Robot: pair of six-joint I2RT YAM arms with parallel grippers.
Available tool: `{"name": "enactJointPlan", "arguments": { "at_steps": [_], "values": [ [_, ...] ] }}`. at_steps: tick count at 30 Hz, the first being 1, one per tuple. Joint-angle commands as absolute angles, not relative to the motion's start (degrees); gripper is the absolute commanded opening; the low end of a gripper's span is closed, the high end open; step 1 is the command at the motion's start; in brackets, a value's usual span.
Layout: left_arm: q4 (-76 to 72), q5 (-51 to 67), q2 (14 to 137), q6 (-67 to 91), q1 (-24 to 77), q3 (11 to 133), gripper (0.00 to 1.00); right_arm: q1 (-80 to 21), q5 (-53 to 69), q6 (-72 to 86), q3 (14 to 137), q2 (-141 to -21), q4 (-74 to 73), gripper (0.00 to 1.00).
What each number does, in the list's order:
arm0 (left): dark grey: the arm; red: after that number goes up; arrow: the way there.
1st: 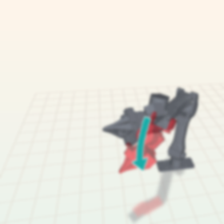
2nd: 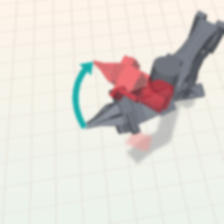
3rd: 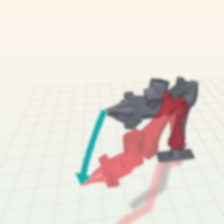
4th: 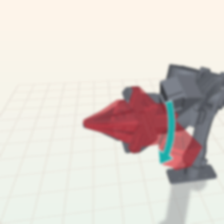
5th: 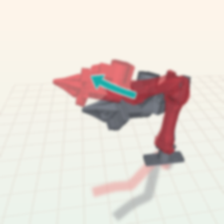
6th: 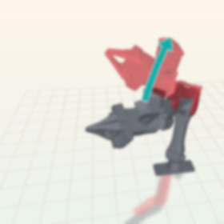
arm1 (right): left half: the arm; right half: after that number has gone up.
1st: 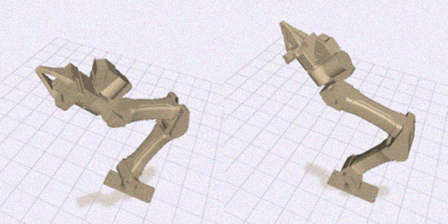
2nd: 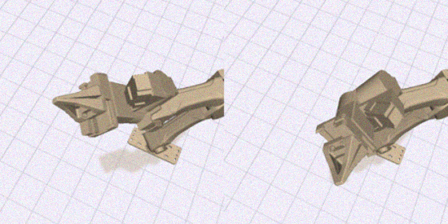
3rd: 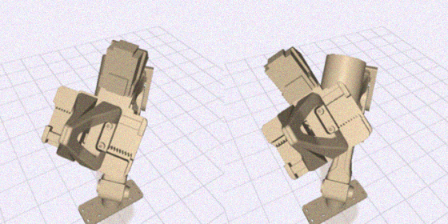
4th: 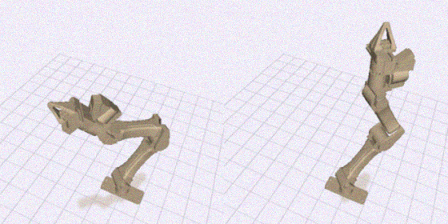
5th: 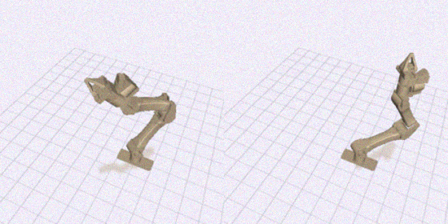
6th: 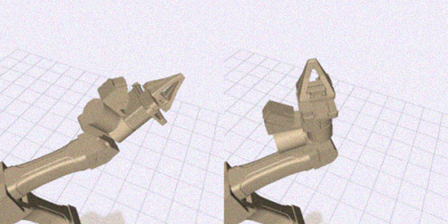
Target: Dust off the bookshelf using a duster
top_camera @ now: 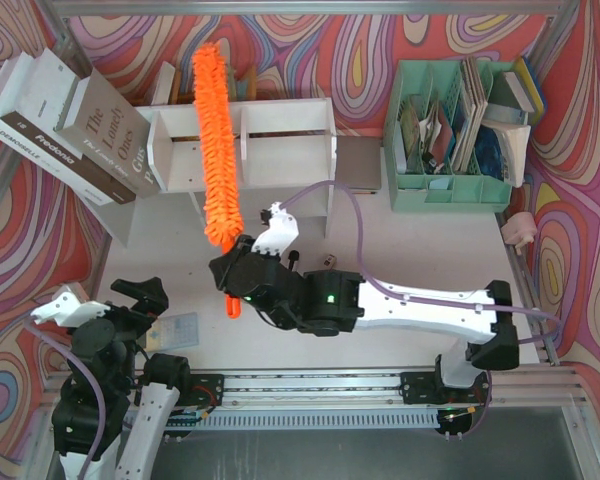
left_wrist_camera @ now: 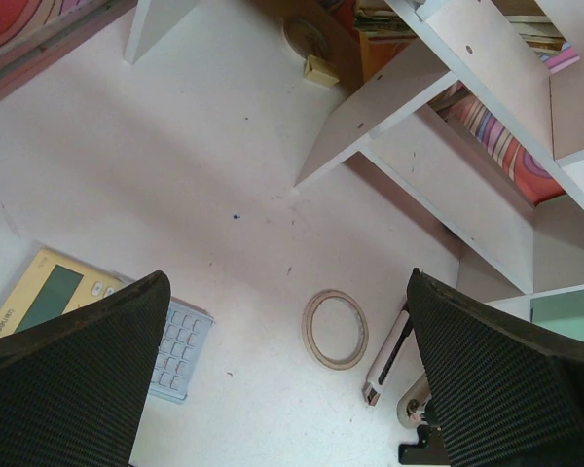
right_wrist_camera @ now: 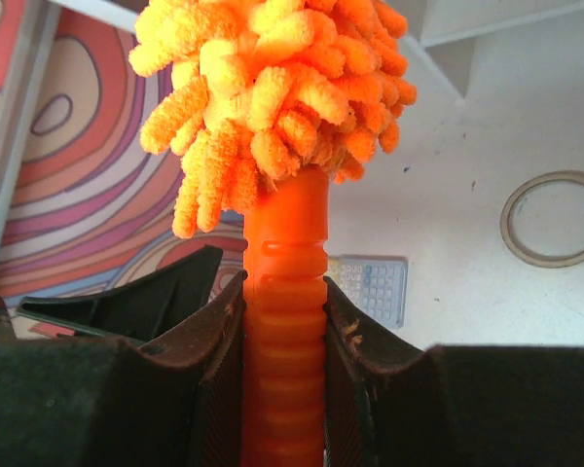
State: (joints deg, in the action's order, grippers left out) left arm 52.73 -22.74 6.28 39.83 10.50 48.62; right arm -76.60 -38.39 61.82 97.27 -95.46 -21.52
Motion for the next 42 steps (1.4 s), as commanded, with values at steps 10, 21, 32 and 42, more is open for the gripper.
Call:
{"name": "enactJointPlan", "arguments": {
  "at_steps": [10,21,32,42],
  "values": [
    [51.48,-21.99,7.47,38.72,10.28,48.08,0.98,-76.82,-50.85,65.02,92.29,-85.48,-23.83,0.00],
    [51.71,-21.87,7.30,38.76,10.28,48.15,0.98,-76.82,-39.17,55.21,96.56,-90.77,-14.20,0.00],
    [51.59,-21.61,7.89,38.67,10.28,48.16,0.98,-74.81,-40.87,60.42,92.55,-88.49,-17.54,0.00],
    [51.58,-22.15,7.44,38.84,10.28,48.08,0.98,-74.15,-48.36,67.08,88.38,-83.10,-24.37,0.00]
  ]
}}
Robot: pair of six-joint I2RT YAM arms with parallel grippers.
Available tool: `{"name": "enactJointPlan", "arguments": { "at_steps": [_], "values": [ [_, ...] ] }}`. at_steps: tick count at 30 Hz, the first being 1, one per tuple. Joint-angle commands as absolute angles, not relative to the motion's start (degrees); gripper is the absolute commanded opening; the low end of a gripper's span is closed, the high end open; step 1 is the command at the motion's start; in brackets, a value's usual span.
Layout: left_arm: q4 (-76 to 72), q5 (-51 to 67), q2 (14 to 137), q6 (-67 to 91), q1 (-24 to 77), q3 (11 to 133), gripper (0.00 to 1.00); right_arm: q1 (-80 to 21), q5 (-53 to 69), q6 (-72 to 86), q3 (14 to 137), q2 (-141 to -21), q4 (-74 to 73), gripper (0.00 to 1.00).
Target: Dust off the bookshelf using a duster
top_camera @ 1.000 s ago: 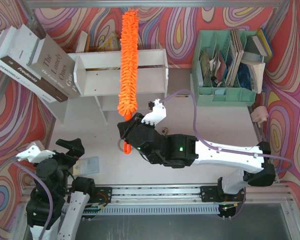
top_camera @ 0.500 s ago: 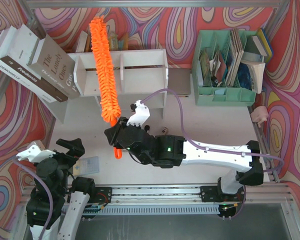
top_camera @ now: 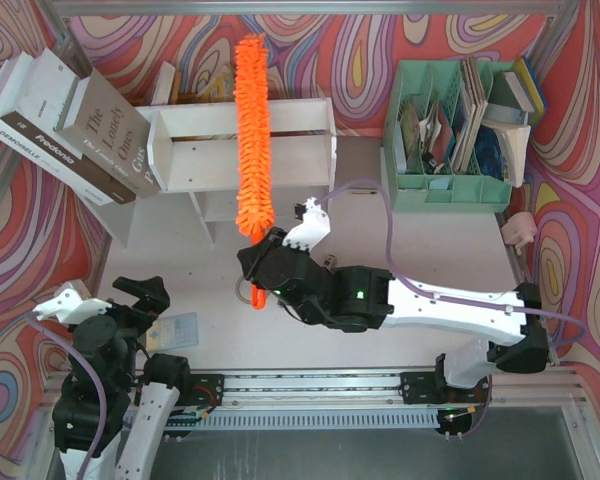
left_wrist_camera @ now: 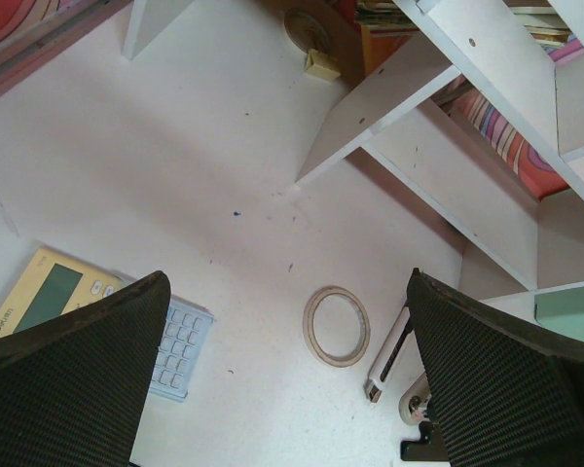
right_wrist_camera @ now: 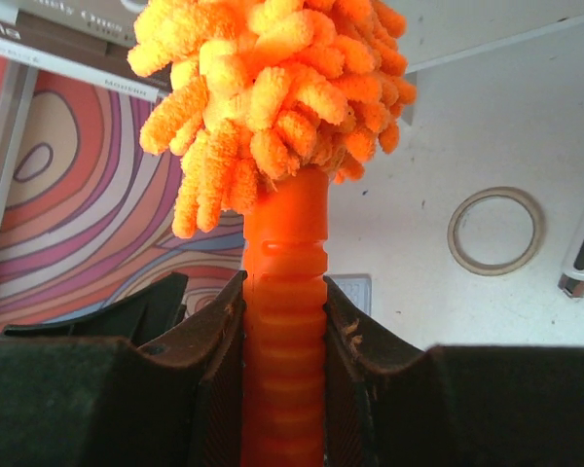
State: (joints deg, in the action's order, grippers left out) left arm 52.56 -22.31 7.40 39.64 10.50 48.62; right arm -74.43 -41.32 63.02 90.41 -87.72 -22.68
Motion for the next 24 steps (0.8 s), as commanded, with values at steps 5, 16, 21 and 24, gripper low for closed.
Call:
{"name": "enactJointPlan", "arguments": {
  "at_steps": [5,16,21,24],
  "values": [
    [51.59,-22.04,7.56,38.85,10.28,48.13,0.98,-74.10,-51.54,67.48,86.66,-80.33,-24.81,0.00],
    [51.59,-22.03,7.56,38.83,10.28,48.11,0.98,-74.17,-44.51,58.12,83.47,-80.23,-10.26,0.00],
    [51.54,-22.02,7.64,38.82,10.28,48.09,0.98,-74.11,-39.63,55.38,87.26,-83.77,-9.86,0.00],
    [51.59,-21.89,7.86,38.80,10.28,48.16,0.98,-74.13,-37.51,54.79,88.81,-85.79,-10.20,0.00]
  ]
}}
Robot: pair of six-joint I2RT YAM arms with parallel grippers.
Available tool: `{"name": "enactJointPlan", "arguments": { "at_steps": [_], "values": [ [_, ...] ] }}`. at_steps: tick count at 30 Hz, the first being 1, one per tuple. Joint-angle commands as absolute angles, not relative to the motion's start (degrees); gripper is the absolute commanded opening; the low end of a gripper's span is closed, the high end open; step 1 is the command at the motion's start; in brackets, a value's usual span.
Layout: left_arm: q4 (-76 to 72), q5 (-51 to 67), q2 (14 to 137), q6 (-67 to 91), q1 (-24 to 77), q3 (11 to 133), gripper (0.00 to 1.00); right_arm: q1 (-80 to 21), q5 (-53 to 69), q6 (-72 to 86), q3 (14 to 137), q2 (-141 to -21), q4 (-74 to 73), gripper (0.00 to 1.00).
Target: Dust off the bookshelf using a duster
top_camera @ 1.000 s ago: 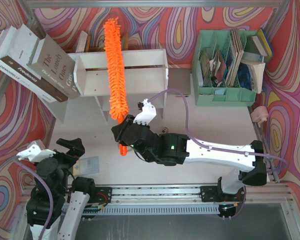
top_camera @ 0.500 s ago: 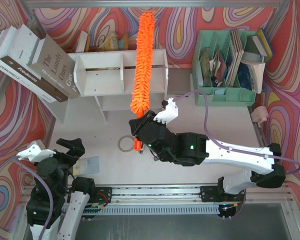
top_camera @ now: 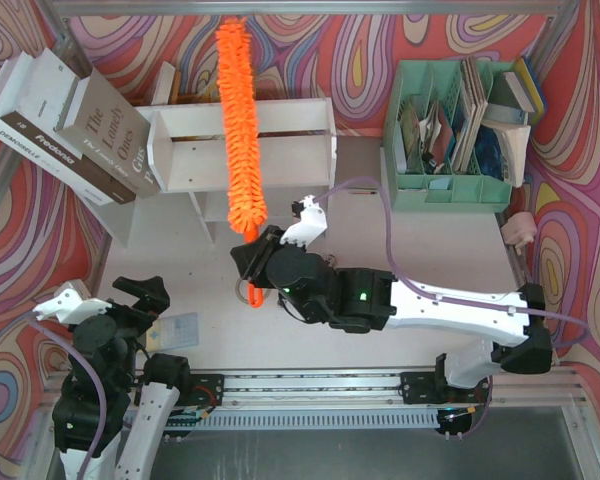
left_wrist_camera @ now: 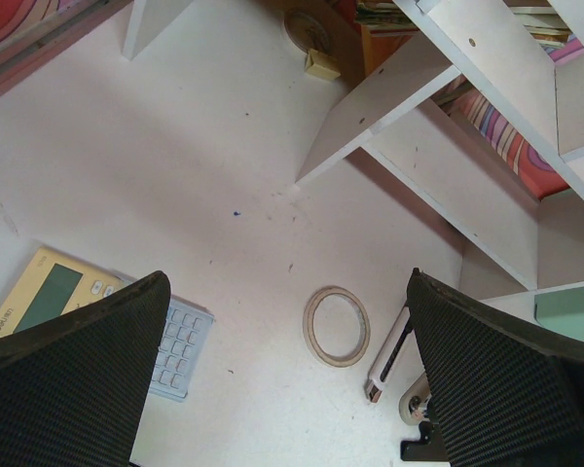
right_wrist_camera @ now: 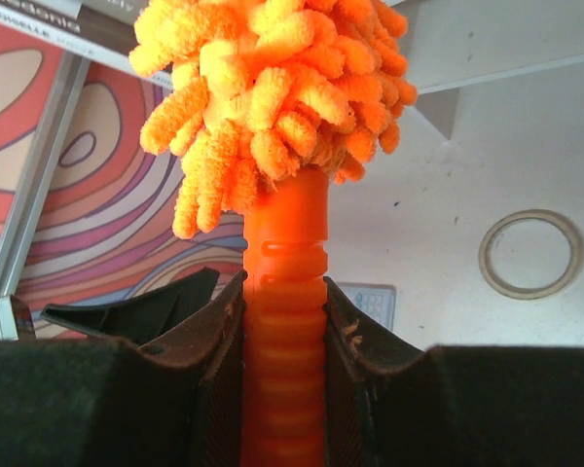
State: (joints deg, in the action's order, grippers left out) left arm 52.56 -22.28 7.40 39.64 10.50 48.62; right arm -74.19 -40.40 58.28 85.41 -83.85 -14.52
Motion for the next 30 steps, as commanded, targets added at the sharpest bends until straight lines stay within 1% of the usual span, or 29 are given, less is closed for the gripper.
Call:
{"name": "enactJointPlan", "arguments": {
  "at_steps": [1,12,18,26,30],
  "values": [
    [51.55,-21.96,7.82,38.74,10.28,48.16,0.98,-74.11,-37.38,55.29,89.00,-86.08,-10.58,0.00],
    [51.59,-21.97,8.00,38.76,10.28,48.16,0.98,-72.53,-39.58,60.41,87.03,-84.63,-15.55,0.00],
    [51.59,-21.88,8.17,38.76,10.28,48.12,0.98,-71.87,-43.84,64.90,85.79,-82.30,-20.73,0.00],
    [51.58,-21.88,8.20,38.76,10.28,48.16,0.98,-71.73,-51.92,63.57,84.72,-77.07,-23.75,0.00],
    [51.51,-21.87,8.17,38.72,10.28,48.16,0.98,-71.72,-53.73,62.60,84.19,-75.16,-23.63,0.00]
  ]
}}
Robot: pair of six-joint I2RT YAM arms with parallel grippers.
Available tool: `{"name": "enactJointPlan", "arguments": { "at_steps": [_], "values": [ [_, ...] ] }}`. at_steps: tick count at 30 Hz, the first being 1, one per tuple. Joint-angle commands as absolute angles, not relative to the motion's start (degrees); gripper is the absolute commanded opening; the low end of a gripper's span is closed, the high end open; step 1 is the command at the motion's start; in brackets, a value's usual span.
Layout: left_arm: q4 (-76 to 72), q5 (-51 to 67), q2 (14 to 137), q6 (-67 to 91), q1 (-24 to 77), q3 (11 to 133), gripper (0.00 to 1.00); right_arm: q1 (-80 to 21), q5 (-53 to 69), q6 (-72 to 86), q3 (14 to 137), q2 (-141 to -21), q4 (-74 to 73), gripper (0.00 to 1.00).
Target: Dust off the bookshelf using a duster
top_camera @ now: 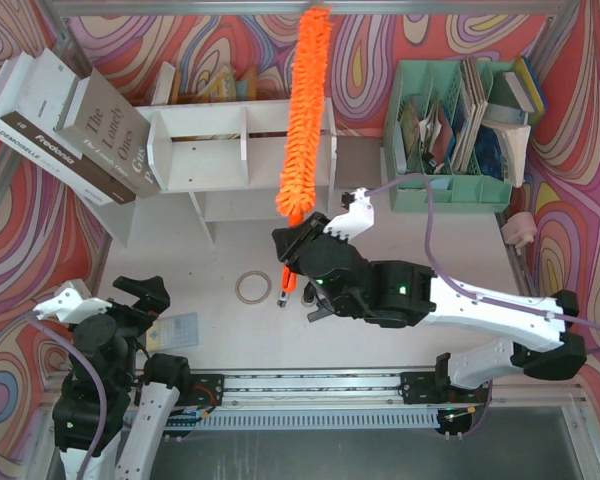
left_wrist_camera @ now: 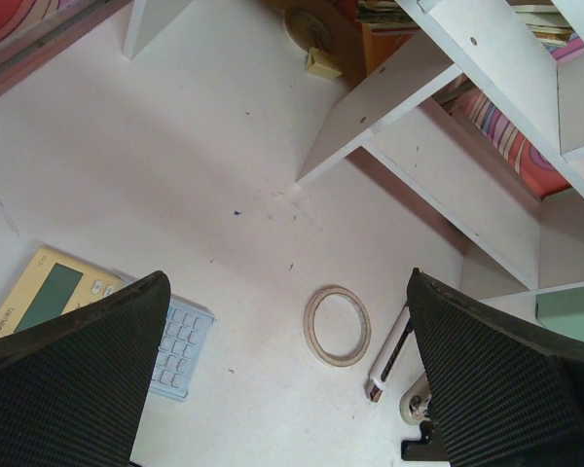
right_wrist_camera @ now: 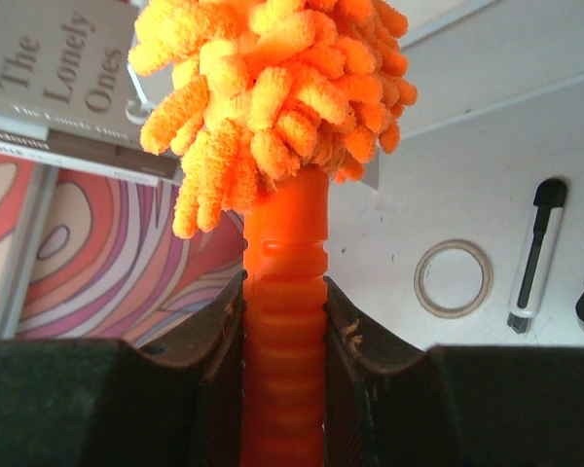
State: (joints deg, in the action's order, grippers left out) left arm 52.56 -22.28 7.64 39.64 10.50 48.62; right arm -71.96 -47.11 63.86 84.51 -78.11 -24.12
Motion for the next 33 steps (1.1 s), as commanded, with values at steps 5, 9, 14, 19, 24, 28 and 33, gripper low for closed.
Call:
{"name": "enactJointPlan", "arguments": {
  "at_steps": [5,9,14,19,24,28,33],
  "values": [
    [51.51,-21.71,8.35,38.65,10.28,48.15,0.98,-71.77,-49.81,57.50,84.37,-75.90,-17.92,0.00],
    [51.55,-21.76,8.35,38.63,10.28,48.16,0.98,-71.76,-43.08,53.20,85.97,-78.94,-13.20,0.00],
    [51.58,-21.88,8.26,38.76,10.28,48.16,0.98,-71.77,-37.47,53.10,89.17,-83.41,-13.16,0.00],
    [51.59,-21.88,8.21,38.76,10.28,48.16,0.98,-71.68,-37.46,55.35,89.23,-84.76,-14.98,0.00],
    [51.94,-21.77,8.11,39.08,10.28,48.21,0.98,-70.02,-40.24,60.15,85.77,-82.85,-18.98,0.00],
    [51.95,-21.60,8.19,39.16,10.28,48.15,0.98,-68.17,-39.88,61.18,84.29,-81.97,-20.46,0.00],
    [51.56,-21.66,9.15,38.94,10.28,48.11,0.98,-66.44,-40.16,63.17,82.53,-80.95,-22.53,0.00]
  ]
}}
